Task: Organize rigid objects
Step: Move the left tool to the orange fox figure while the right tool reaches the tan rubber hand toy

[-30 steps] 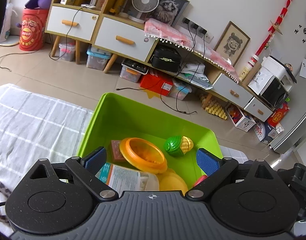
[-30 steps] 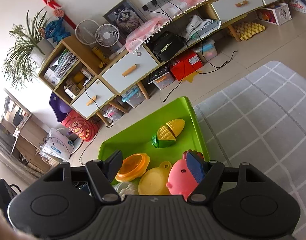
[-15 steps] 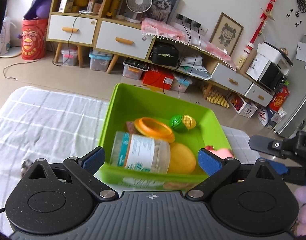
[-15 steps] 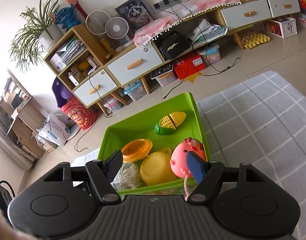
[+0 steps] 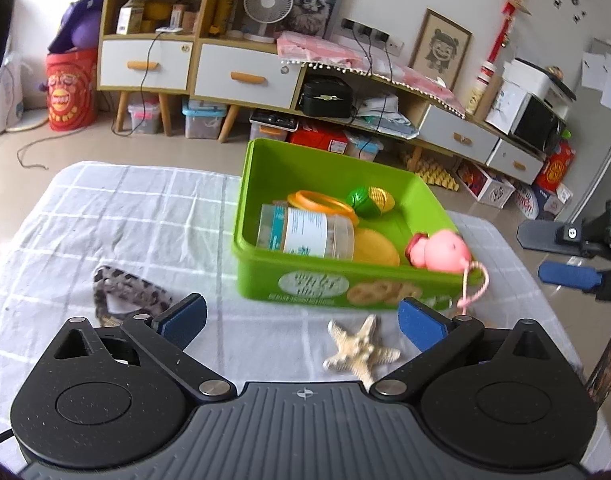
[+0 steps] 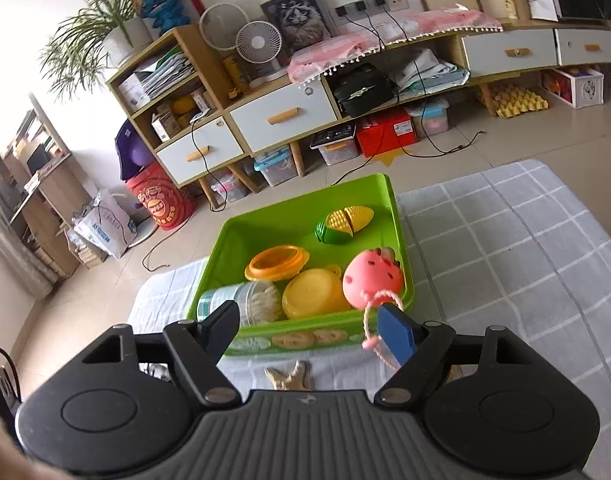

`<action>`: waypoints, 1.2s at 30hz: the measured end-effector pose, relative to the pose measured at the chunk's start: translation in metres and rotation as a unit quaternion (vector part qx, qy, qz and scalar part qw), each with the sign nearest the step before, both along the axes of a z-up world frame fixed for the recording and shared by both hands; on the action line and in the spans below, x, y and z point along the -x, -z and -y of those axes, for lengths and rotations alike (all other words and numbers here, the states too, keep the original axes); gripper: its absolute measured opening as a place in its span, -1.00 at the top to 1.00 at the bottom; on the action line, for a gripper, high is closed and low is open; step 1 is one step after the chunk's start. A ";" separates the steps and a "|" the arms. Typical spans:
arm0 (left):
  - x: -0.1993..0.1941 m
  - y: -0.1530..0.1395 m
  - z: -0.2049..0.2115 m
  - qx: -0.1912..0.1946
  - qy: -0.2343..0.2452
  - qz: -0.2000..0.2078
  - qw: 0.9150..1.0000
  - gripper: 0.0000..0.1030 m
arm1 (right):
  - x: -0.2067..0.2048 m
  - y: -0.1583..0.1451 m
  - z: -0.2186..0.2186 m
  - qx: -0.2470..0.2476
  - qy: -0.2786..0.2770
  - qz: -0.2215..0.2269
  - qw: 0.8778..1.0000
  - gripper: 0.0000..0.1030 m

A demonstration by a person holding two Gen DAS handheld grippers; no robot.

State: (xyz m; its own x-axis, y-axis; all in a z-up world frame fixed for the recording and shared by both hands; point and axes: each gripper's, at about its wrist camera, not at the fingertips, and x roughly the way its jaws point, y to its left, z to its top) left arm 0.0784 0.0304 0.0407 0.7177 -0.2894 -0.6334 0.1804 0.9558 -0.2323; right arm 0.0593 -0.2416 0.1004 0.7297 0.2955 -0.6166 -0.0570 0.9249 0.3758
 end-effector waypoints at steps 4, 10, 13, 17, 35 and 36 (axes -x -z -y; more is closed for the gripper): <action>0.016 0.004 -0.002 -0.026 0.015 0.017 0.999 -0.96 | 0.013 0.008 0.001 0.006 -0.005 0.004 1.000 -0.20; 0.030 0.008 -0.001 -0.033 0.046 0.026 0.998 -0.96 | 0.026 0.018 0.003 0.032 -0.018 0.011 0.999 -0.21; 0.037 0.006 0.000 -0.031 0.058 0.030 0.997 -0.96 | 0.033 0.021 0.005 0.034 -0.026 0.012 0.999 -0.23; 0.045 0.006 0.001 -0.028 0.070 0.034 0.997 -0.96 | 0.039 0.027 0.016 0.025 -0.027 0.011 0.999 -0.29; 0.063 0.028 0.020 -0.073 0.106 0.015 0.992 -0.96 | 0.074 0.056 0.030 0.118 -0.086 0.018 0.989 -0.42; 0.064 0.030 0.021 -0.074 0.109 0.014 0.991 -0.96 | 0.075 0.057 0.030 0.122 -0.099 0.016 0.987 -0.45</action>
